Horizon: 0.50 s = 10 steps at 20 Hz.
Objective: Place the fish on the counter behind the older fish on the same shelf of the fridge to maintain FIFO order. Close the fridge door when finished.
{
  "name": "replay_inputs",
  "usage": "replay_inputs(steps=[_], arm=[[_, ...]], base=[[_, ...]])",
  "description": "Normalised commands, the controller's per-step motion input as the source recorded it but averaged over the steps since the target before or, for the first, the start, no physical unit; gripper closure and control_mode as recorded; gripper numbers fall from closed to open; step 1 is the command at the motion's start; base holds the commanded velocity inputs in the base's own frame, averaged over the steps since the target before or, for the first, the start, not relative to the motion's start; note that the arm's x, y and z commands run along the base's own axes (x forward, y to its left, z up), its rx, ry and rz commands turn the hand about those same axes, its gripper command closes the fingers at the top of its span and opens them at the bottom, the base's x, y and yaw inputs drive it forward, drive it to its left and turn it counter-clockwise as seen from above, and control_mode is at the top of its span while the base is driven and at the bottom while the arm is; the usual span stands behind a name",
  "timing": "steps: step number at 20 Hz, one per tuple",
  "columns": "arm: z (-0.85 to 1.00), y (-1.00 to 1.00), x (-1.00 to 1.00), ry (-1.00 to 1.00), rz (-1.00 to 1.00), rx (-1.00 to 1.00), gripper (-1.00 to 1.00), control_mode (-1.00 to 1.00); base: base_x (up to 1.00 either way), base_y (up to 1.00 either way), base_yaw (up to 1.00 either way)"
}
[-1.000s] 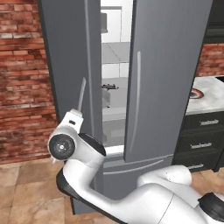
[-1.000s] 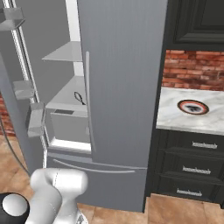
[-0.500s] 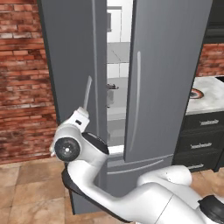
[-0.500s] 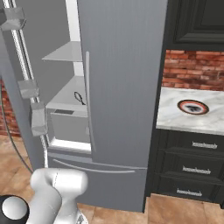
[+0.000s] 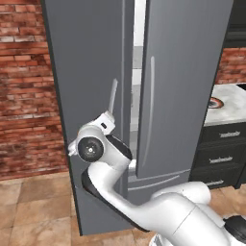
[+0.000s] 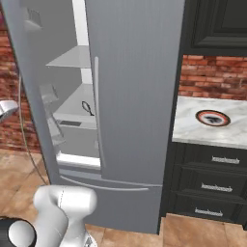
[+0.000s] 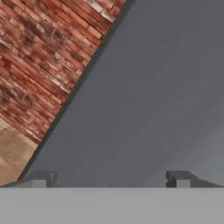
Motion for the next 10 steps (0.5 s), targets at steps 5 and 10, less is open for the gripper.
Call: replay_inputs(steps=[5, 10], arm=[[0.03, -0.56, 0.77, 0.0, -0.04, 0.06, -1.0, -1.0], [0.09, -0.35, 0.85, 0.0, -0.03, 0.05, -1.0, -1.0]], base=[[0.0, 0.0, 0.0], [0.0, 0.0, 0.0]])
